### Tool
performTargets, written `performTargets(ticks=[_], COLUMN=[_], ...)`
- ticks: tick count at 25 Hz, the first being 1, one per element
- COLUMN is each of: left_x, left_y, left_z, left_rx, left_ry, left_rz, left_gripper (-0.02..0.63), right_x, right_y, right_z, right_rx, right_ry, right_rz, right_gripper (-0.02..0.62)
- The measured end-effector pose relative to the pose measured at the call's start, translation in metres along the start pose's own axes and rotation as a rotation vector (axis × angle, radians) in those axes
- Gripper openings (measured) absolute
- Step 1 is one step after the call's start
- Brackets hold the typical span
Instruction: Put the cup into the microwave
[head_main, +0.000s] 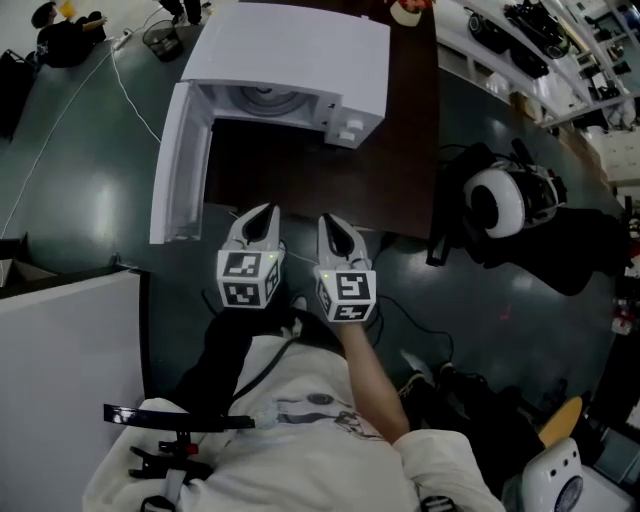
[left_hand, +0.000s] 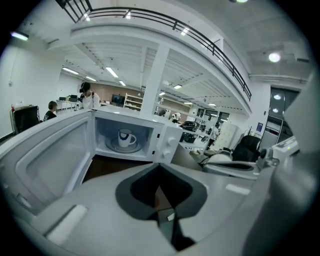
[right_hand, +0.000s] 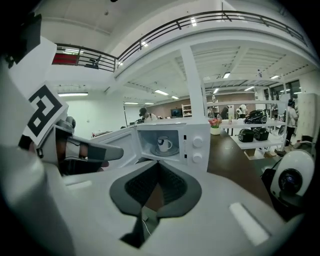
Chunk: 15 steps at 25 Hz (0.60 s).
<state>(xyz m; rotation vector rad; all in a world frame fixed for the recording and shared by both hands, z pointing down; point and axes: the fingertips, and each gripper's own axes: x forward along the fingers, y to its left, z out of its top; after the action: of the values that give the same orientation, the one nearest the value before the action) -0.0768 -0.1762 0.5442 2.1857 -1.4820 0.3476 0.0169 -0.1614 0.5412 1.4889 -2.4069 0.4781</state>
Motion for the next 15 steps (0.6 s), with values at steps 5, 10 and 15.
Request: performTargets(ticks=[5,10,15], left_x=[-0.043,-0.069,-0.089], left_y=[-0.044,-0.067,-0.081], left_z=[-0.013,-0.018,-0.002], left_rx=[0.054,0.101,0.146], left_ry=[-0.042,-0.073,-0.118], left_rz=[-0.011,0.016,0.037], left_gripper=[-0.002,-0.002,-0.002], right_x=[-0.06,-0.103,-0.127], right_y=[-0.005,-0.01,-0.008], right_z=[-0.009,-0.004,0.007], right_rx=[0.031,0.032,0.045], right_ry=[-0.009,-0.052,-0.076], right_rz=[-0.044,-0.054,-0.047], right_gripper=[0.002,0.002,0.002])
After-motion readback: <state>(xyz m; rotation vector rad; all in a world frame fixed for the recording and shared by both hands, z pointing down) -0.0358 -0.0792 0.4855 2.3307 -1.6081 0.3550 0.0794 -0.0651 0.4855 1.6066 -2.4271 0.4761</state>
